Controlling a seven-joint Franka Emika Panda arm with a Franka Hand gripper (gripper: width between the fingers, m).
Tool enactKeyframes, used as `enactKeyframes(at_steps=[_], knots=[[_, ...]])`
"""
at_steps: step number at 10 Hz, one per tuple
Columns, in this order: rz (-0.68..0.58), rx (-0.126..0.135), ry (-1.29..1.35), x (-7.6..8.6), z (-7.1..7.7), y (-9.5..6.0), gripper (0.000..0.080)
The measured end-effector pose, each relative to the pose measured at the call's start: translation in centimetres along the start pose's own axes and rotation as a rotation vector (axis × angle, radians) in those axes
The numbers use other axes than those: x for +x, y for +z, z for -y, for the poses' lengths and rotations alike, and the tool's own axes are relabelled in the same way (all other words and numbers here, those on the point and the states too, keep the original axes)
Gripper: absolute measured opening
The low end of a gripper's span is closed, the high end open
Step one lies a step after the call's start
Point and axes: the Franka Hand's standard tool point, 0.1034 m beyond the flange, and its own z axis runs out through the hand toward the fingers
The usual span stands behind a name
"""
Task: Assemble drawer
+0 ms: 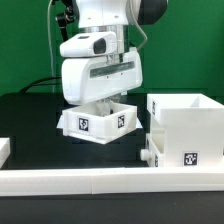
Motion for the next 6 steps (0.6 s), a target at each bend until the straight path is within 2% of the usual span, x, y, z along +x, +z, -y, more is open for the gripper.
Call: enactKeyframes(at_steps=[3,6], knots=[[0.017,0.02,-0.237,-0.2,-0.5,0.0,0.0041],[0.017,0.029,-0.321,1.0,-2.0,-0.3,0.0041]])
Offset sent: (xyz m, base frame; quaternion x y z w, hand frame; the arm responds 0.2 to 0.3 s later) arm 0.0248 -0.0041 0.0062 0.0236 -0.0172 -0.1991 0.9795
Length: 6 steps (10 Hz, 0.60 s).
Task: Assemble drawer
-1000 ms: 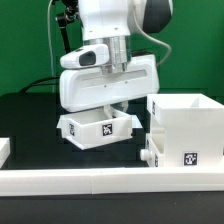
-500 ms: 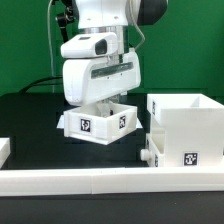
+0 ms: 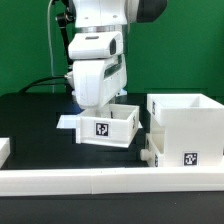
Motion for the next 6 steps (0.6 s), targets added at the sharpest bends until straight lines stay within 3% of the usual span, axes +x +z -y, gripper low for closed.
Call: enactKeyframes(at_steps=[2,6], knots=[[0.012,0.003,-0.04,0.55,-0.94,-0.46,0.0041],[0.009,0.0,-0.079,0.48,-1.19,-0.06,0.0041]])
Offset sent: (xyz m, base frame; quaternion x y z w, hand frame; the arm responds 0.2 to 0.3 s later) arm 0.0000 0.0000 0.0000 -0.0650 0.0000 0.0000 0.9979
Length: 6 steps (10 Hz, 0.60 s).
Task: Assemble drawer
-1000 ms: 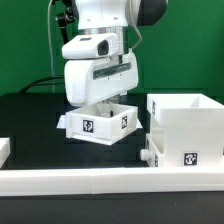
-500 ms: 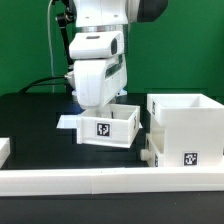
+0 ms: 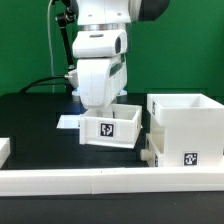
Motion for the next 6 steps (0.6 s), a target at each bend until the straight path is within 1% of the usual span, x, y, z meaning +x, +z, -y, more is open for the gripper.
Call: enactKeyframes(at_steps=[2,3,4,5,6], knots=[[0.002,-0.003,-0.069,0.87,-0.87,0.14,0.0041],[0.002,0.001,-0.069,0.95,-0.91,0.18,0.0041],[-0.001,-0.012,-0.065,0.94,-0.99,0.22,0.0041],[-0.006,-0.034,-0.065,1.02,-1.03,0.33,0.0041],[-0.005,-0.027,-0.065,0.96,-0.87,0.43,0.0041]])
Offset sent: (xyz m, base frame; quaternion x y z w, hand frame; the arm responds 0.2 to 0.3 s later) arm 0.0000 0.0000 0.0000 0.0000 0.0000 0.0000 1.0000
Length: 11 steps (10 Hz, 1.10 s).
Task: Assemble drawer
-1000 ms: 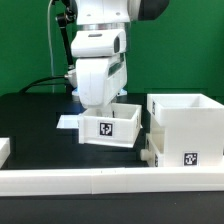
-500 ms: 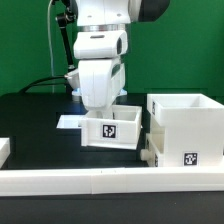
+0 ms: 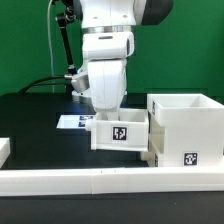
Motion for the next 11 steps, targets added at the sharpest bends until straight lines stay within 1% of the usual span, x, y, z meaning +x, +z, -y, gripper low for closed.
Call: enactKeyframes(at_steps=[2,3,4,5,9,10,11], knots=[[0.0,0.008,-0.011,0.24,0.21,0.27,0.0041],[0.003,0.028,-0.02,0.23,0.4,0.3,0.0041],[0.004,0.029,-0.021,0.23,0.41,0.29,0.0041],[0.007,0.046,-0.024,0.14,0.52,0.22,0.0041],[0.007,0.048,-0.021,0.05,0.56,0.33,0.0041],[0.011,0.07,-0.033,-0.09,0.85,0.39,0.0041],[0.013,0.084,-0.097,-0.07,0.91,0.43,0.0041]])
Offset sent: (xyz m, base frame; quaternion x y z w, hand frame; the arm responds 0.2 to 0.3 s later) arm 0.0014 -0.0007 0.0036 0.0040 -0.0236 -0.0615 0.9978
